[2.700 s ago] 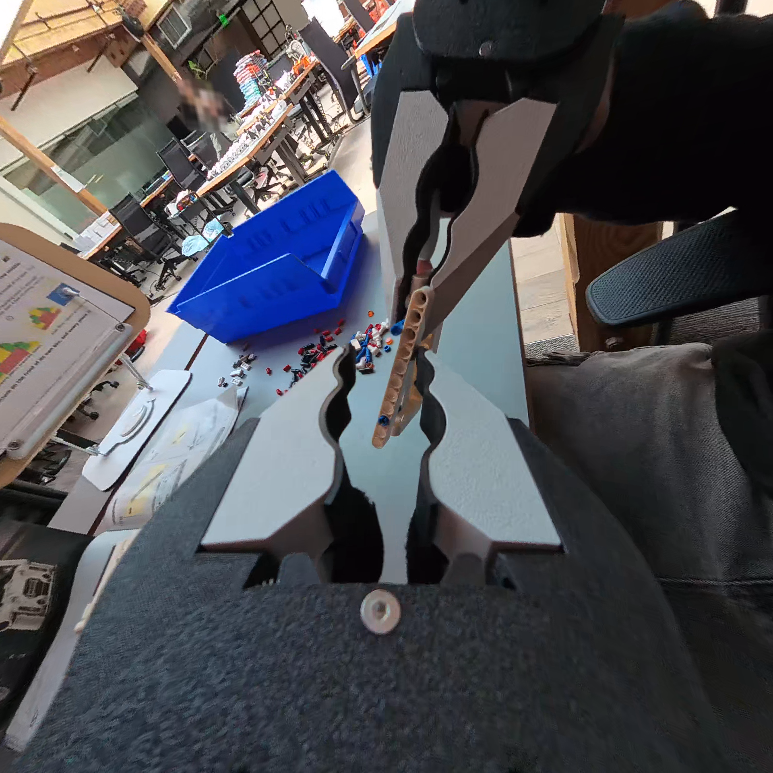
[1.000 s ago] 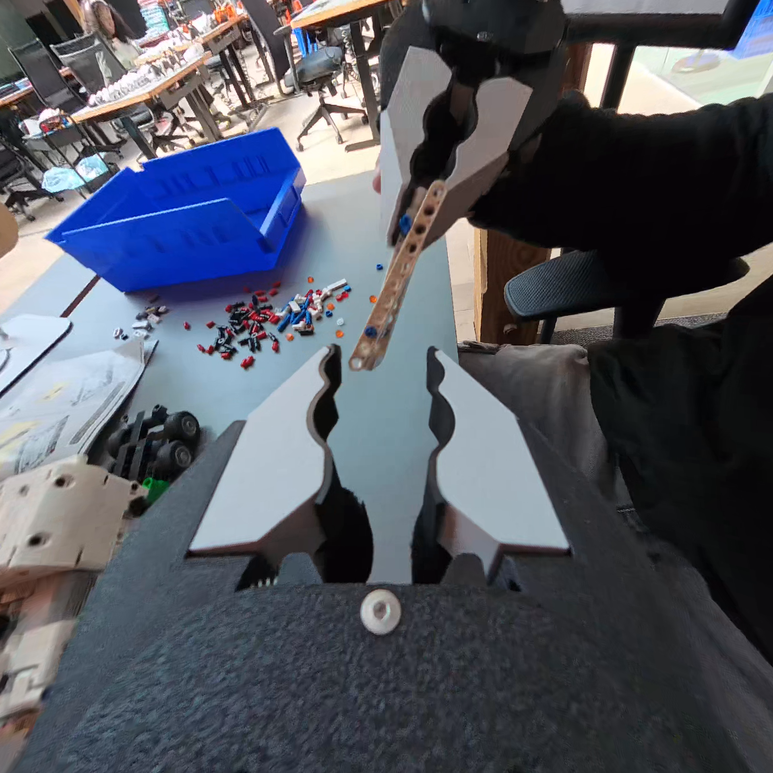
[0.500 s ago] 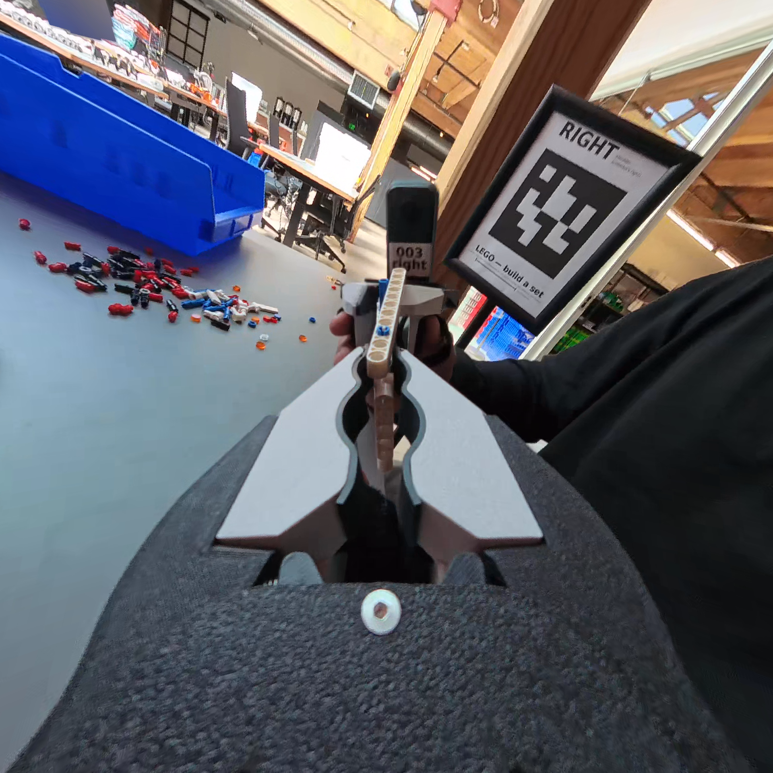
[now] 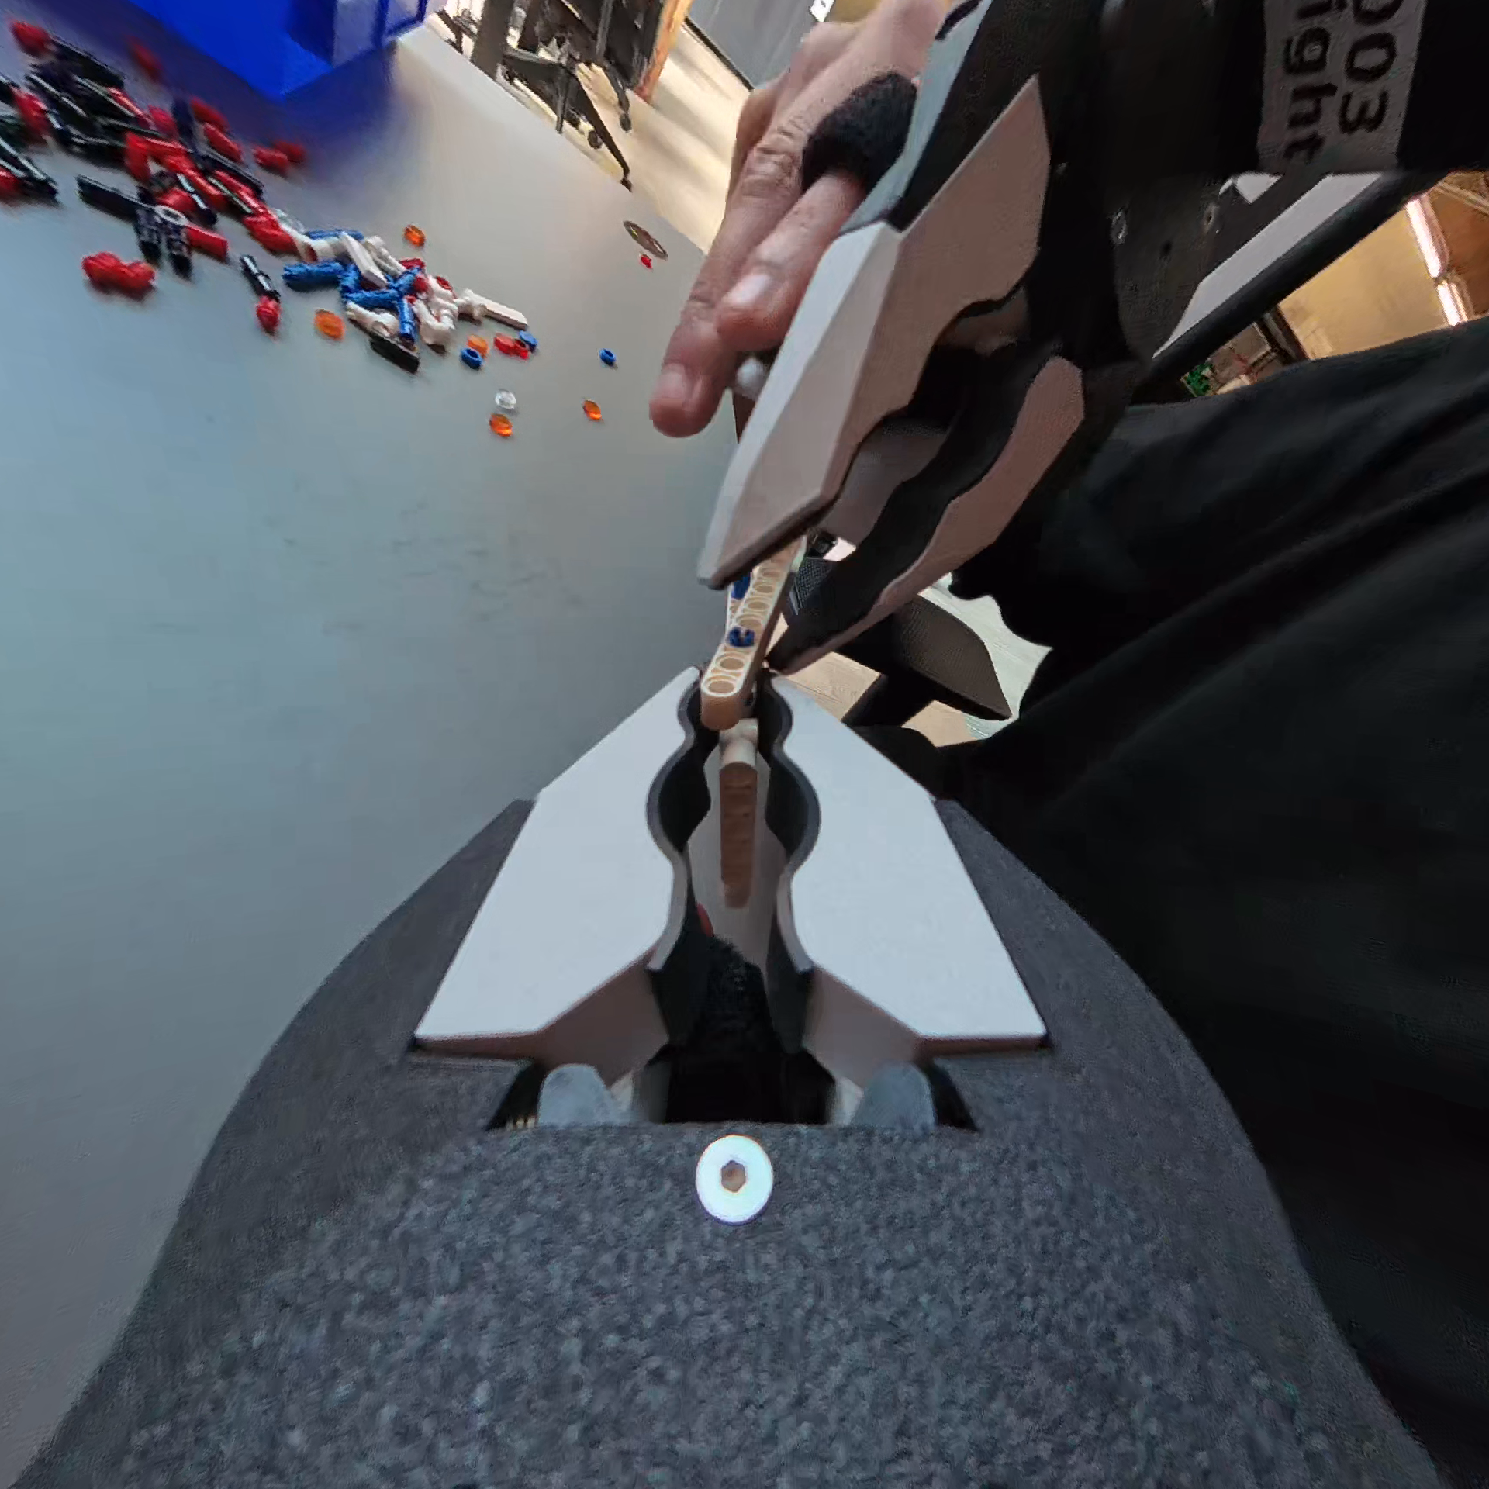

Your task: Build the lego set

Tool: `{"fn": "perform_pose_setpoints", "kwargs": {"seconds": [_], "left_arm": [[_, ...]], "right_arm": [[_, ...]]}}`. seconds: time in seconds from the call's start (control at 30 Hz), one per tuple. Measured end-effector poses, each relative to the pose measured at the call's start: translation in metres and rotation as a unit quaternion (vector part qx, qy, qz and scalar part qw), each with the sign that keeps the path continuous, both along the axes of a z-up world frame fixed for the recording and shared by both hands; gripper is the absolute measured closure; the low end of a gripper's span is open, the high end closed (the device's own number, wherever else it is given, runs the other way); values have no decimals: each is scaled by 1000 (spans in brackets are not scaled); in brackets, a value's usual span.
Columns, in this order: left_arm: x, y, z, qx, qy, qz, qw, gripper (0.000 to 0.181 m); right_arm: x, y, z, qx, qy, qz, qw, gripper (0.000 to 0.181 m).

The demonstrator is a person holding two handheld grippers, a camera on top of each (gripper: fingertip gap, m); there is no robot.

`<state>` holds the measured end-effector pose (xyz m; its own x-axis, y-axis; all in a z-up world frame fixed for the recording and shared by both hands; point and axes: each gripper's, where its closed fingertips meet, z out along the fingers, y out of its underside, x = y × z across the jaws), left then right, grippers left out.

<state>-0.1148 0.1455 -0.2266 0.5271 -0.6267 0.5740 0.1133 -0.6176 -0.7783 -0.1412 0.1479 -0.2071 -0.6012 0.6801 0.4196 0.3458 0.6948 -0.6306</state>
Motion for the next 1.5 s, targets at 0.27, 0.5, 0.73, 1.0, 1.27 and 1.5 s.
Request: {"fn": "perform_pose_setpoints", "kwargs": {"seconds": [0.27,0.5,0.73,1.0,1.27,1.5], "left_arm": [[5,-4,-2,-2,6,-19,1000,175],[12,-10,-5,4,25,-41,999,175],[13,-12,-2,14,22,-45,999,176],[15,-16,0,21,16,-59,998,176],[21,-16,3,37,19,-60,997,175],[12,-11,10,35,-16,-38,999,175]], "right_arm": [[7,-9,-4,9,-42,54,998,171],[14,-14,-9,-5,-74,66,995,172],[14,-17,-8,-20,-71,65,995,173],[14,-20,-6,-30,-59,79,995,174],[8,-22,5,-31,-40,84,995,181],[24,-5,16,-21,-54,33,998,158]]}}
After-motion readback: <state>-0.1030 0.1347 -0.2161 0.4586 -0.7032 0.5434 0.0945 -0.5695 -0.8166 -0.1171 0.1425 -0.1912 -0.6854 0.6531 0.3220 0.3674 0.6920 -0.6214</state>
